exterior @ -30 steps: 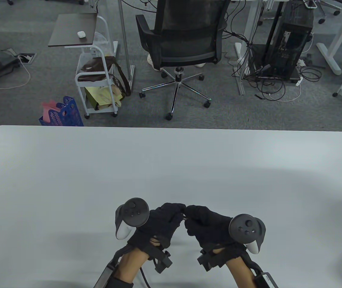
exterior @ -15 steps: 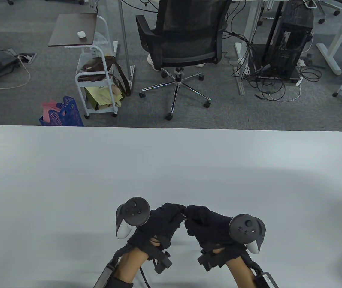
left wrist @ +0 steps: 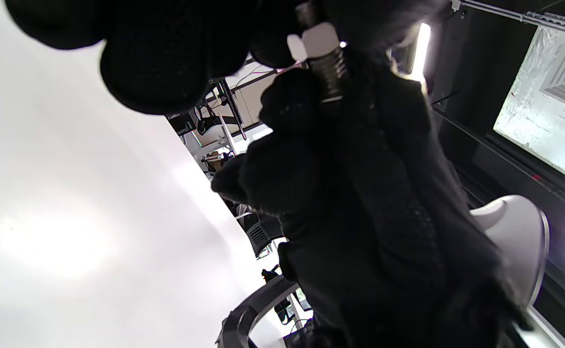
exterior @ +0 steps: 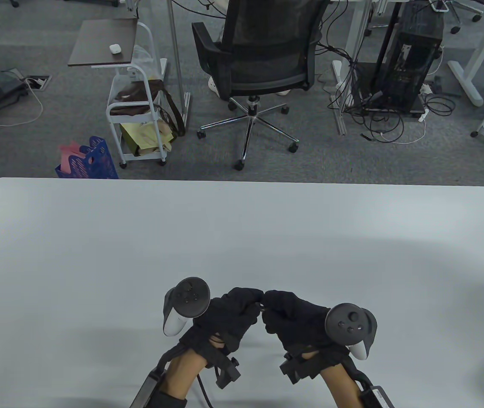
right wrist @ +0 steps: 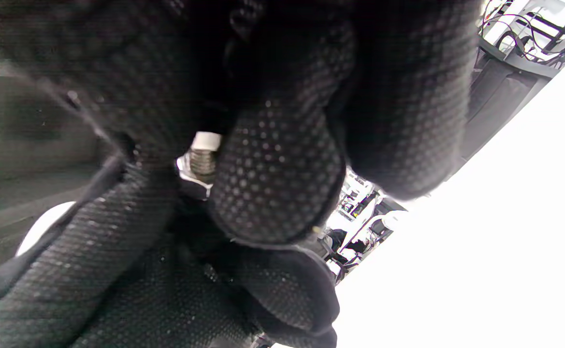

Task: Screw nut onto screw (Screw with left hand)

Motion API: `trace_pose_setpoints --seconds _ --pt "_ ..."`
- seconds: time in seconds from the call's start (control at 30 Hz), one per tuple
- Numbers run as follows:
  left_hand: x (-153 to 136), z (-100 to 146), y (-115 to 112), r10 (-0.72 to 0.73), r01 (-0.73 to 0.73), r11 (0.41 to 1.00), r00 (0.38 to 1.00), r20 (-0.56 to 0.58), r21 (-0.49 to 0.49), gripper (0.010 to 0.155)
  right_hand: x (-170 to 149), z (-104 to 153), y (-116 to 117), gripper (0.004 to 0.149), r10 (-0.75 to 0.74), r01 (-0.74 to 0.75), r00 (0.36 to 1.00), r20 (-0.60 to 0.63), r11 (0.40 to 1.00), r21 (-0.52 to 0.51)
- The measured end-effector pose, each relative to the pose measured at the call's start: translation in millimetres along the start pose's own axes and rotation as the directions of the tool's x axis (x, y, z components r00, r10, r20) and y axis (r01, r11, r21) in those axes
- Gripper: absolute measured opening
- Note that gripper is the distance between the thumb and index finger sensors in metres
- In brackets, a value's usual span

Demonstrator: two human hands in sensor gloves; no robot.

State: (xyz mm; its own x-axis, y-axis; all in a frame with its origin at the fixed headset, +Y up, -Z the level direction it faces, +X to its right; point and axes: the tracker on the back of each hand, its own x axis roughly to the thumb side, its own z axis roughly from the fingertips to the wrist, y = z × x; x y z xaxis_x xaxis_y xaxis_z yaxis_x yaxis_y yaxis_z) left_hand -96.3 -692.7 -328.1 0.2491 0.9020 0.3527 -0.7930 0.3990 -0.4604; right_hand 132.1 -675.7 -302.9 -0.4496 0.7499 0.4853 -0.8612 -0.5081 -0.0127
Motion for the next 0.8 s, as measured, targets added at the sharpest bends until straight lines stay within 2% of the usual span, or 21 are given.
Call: trace_pose_setpoints --seconds 0.1,0.33,0.43,0.53,0.67,0.8 --pt "-0.8 0.8 0.3 0.003 -0.002 0.999 1.000 -0.027 0.041 0.066 -0.1 0.1 0.9 0.046 0.006 -0.006 1.000 0.001 1.000 0.005" --pt "1.9 -1.5 -1.7 0.007 -0.007 1.000 1.000 -0.003 -0.015 0.058 -0.2 0.1 0.1 0.046 0.005 -0.005 1.000 0.002 1.000 0.002" --pt "0.3 -0.2 -1.1 0.010 -0.010 1.000 1.000 -0.016 0.009 0.066 -0.5 0.1 -0.3 0.046 0.009 -0.009 1.000 0.002 1.000 0.000" --pt "0.8 0.2 -0.3 -0.011 0.012 0.999 1.000 -0.022 0.048 0.065 -0.3 0.1 0.8 0.046 0.010 -0.010 1.000 0.003 1.000 0.005" --pt "2.3 -1.2 -1.4 -0.018 0.018 1.000 1.000 -0.019 0.011 0.058 -0.2 0.1 1.2 0.046 0.015 -0.015 1.000 0.005 1.000 0.009" --pt "1.2 -0.9 -0.7 0.005 -0.005 1.000 1.000 -0.005 -0.004 0.058 -0.7 -0.2 0.0 0.046 0.008 -0.008 1.000 0.002 1.000 0.001"
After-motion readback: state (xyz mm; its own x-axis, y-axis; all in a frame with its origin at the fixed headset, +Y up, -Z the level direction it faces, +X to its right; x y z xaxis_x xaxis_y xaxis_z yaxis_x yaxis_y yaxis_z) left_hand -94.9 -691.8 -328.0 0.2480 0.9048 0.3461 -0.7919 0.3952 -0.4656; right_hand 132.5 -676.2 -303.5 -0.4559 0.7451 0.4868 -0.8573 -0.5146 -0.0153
